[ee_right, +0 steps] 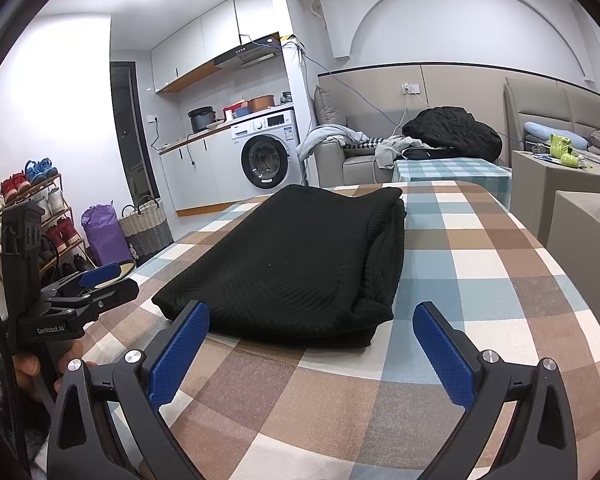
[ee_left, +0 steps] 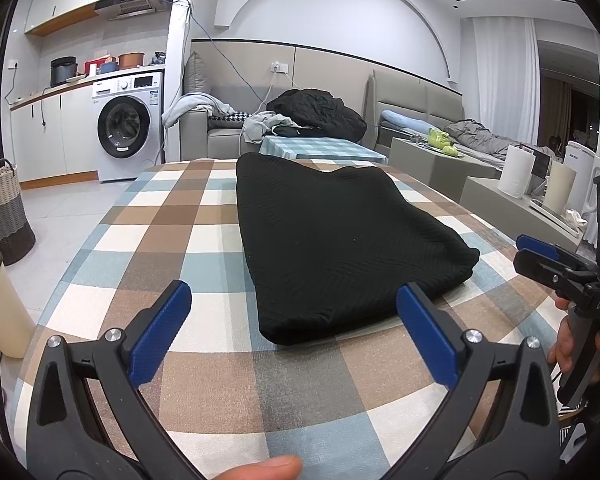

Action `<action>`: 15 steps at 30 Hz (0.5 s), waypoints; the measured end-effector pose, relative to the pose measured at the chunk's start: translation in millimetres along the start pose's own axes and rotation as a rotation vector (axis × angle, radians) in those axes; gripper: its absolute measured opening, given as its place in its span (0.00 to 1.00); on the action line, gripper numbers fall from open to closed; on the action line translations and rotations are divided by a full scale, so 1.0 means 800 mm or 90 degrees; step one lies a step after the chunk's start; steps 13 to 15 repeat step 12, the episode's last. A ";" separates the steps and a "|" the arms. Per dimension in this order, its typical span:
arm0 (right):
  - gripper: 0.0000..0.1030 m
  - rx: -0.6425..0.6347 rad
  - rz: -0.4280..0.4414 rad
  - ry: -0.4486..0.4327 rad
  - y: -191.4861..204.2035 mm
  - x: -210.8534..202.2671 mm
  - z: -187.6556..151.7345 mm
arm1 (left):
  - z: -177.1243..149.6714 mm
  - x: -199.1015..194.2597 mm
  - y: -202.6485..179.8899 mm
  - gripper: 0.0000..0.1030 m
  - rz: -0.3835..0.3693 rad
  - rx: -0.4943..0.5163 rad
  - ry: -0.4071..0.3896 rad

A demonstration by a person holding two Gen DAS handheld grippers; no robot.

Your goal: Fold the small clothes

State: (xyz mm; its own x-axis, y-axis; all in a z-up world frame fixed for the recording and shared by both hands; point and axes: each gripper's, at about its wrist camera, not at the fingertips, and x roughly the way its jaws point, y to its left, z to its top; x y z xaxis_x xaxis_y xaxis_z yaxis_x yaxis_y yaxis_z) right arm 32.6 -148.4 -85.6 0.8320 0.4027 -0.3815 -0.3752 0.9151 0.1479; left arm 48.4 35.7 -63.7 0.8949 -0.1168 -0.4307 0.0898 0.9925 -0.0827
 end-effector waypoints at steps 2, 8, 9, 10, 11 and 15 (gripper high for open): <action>1.00 -0.001 0.001 0.000 0.000 0.000 0.000 | 0.000 0.000 0.000 0.99 0.002 0.000 -0.001; 1.00 -0.001 0.002 0.000 -0.001 0.000 0.000 | 0.000 0.000 0.001 0.99 -0.002 0.001 -0.002; 1.00 -0.002 0.003 0.000 -0.001 0.001 0.000 | 0.000 0.000 0.001 0.99 -0.003 0.001 -0.003; 1.00 -0.002 0.003 0.001 -0.001 0.001 0.000 | 0.000 0.000 0.001 0.99 -0.003 0.001 -0.002; 1.00 -0.003 0.004 0.001 -0.002 0.001 0.000 | -0.001 0.000 0.001 0.99 -0.003 0.001 -0.002; 1.00 -0.003 0.004 0.002 -0.002 0.002 0.000 | 0.000 0.000 0.001 0.99 -0.002 0.001 -0.002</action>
